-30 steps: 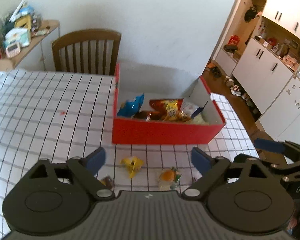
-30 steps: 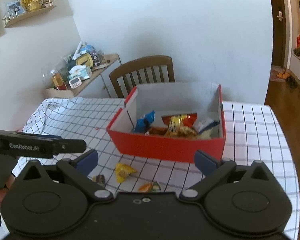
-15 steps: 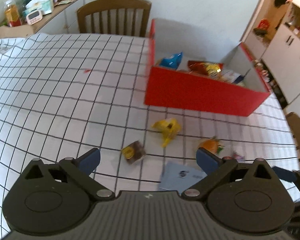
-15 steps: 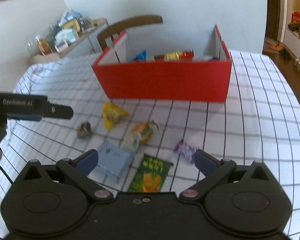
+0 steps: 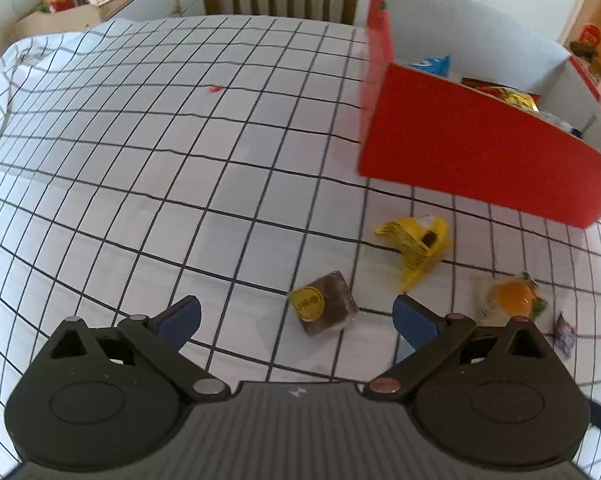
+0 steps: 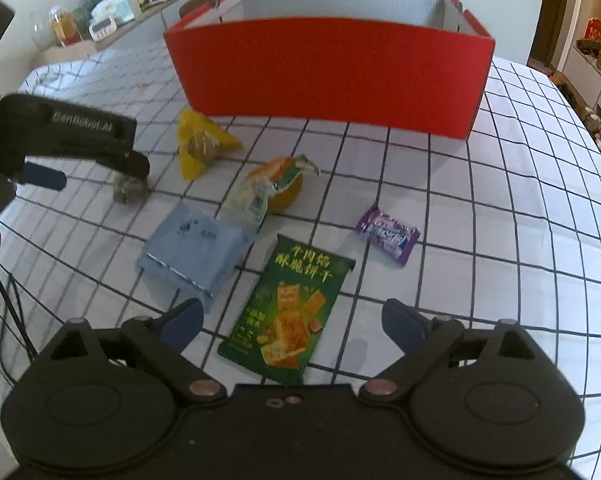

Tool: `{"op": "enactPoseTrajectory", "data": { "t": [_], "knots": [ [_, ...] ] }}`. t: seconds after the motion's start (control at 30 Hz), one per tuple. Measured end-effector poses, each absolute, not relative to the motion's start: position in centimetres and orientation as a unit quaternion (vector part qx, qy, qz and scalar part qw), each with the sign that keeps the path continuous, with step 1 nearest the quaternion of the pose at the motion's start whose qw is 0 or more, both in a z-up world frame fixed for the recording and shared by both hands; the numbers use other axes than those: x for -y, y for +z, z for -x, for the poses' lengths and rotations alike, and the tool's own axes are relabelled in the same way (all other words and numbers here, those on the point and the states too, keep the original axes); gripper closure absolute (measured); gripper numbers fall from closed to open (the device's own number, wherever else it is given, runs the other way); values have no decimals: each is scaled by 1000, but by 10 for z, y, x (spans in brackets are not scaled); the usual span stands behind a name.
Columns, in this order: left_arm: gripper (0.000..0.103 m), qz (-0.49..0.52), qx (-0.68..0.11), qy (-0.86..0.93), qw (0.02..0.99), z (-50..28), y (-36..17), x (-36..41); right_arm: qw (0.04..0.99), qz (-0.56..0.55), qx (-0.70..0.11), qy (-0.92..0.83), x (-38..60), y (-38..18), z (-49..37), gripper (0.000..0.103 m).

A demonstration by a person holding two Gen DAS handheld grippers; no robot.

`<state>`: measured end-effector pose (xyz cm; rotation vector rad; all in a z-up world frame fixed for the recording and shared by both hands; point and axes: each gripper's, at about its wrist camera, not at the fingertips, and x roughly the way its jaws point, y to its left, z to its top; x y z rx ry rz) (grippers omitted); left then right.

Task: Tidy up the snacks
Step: 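Grasp the brown square cake with the left tool while the right tool grasps the green cracker packet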

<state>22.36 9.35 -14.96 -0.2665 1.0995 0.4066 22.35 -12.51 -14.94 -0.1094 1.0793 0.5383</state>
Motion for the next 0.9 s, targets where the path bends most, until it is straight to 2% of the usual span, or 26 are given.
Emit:
{"op": "enactPoseTrajectory", "data": {
  "t": [0.07, 0.27, 0.43, 0.5, 0.63, 0.77, 0.87, 0.9],
  "knots": [
    [1, 131, -516, 195, 824, -226, -152, -95, 819, 59, -513, 250, 124, -154, -223, 13],
    [3, 152, -518, 212, 815, -235, -160, -102, 820, 88, -512, 240, 116, -159, -219, 15],
    [18, 165, -525, 223, 805, -238, -167, -105, 823, 106, -508, 231, 109, -158, -217, 22],
    [29, 169, -531, 220, 801, -239, -170, -105, 824, 103, -508, 228, 110, -157, -218, 26],
    [32, 166, -528, 218, 804, -239, -170, -104, 830, 96, -503, 221, 114, -155, -218, 42],
    [52, 159, -527, 213, 807, -238, -167, -101, 835, 87, -502, 209, 121, -153, -220, 60],
    [67, 153, -526, 207, 811, -237, -166, -100, 836, 80, -502, 208, 124, -153, -220, 61],
    [68, 152, -526, 205, 811, -237, -165, -100, 836, 78, -502, 208, 125, -153, -220, 61]
  ]
}}
